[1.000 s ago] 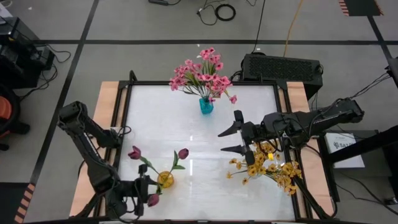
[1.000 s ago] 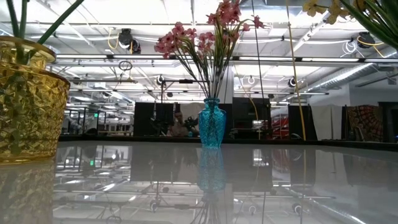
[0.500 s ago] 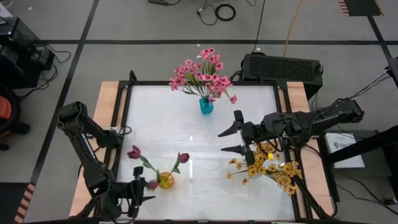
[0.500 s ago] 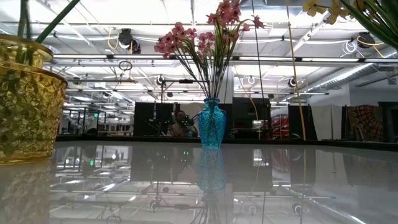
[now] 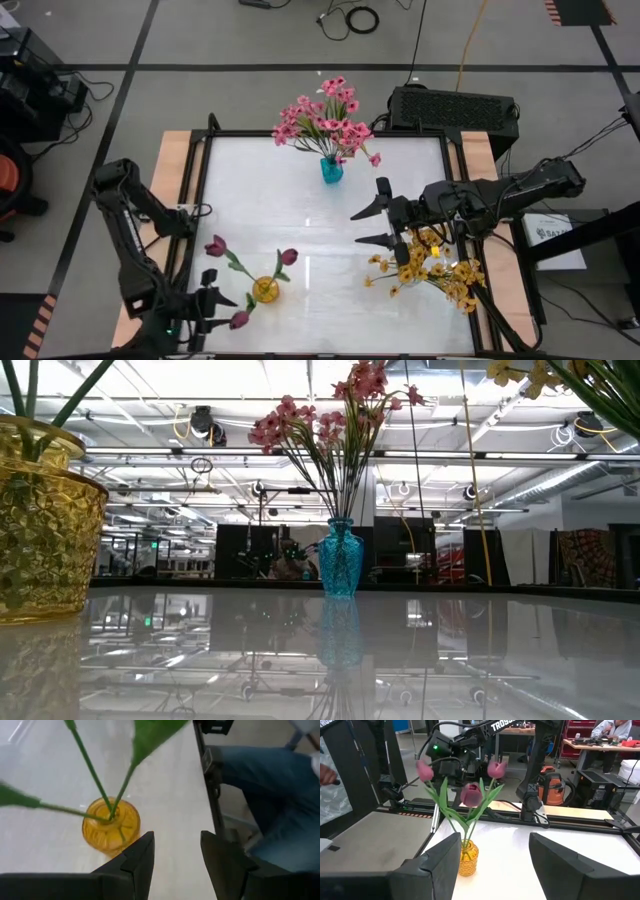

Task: Sort flowers into vase by color
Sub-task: Return to Home Position

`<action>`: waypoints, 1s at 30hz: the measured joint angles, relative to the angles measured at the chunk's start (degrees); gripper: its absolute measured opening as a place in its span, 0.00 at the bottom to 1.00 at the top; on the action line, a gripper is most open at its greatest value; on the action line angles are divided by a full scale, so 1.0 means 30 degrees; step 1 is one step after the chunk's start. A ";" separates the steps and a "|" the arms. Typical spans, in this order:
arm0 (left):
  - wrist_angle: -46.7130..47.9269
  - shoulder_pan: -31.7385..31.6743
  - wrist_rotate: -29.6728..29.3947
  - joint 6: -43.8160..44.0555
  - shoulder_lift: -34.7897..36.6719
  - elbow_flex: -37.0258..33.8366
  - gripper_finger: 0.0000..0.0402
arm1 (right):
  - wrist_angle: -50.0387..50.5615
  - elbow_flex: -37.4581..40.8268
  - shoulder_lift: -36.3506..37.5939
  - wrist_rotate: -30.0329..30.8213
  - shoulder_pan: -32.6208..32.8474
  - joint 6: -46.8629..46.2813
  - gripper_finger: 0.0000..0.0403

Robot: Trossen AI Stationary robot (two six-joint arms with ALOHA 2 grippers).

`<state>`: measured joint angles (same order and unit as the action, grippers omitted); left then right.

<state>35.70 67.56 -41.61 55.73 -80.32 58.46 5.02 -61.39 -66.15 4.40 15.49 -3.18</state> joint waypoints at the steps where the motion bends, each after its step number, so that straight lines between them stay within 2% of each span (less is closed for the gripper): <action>1: 0.0227 0.0195 -0.0163 0.0259 0.0268 0.0000 0.42 | 0.0000 0.0000 0.0000 0.0000 0.0000 0.0000 0.56; 5: 0.0467 0.0788 -0.1629 0.0154 0.1542 0.0000 0.42 | 0.0051 0.0000 0.0000 -0.0001 0.0022 0.0310 0.56; 8: 0.0210 0.0812 -0.1876 -0.0259 0.2987 0.0000 0.42 | 0.0567 0.0000 0.0146 -0.0001 0.0022 0.0476 0.56; 12: -0.0033 0.0921 -0.1926 -0.2278 0.4734 0.0486 0.42 | 0.1670 0.0000 0.0750 0.0007 0.0022 0.0648 0.56; 17: -0.2345 0.0902 -0.0687 -0.6752 0.6807 0.0929 0.42 | 0.2612 0.0000 0.1828 0.0056 0.0022 0.0648 0.56; 21: -0.3933 0.0551 -0.1094 -1.1693 0.8212 0.1331 0.42 | 0.3056 0.0000 0.2635 0.0073 0.0015 0.1000 0.56; 25: -0.4593 -0.0984 -0.1352 -1.5747 0.9184 0.1515 0.42 | 0.3903 0.0000 0.3292 0.0080 0.0015 0.1461 0.53; 30: -0.5583 -0.3651 -0.1009 -1.9471 0.9878 0.1515 0.42 | 0.4912 0.0000 0.3789 0.0232 0.0000 0.1819 0.44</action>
<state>18.95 56.61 -44.64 -2.68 -50.69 63.00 19.75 -61.39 -54.78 5.10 15.49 2.28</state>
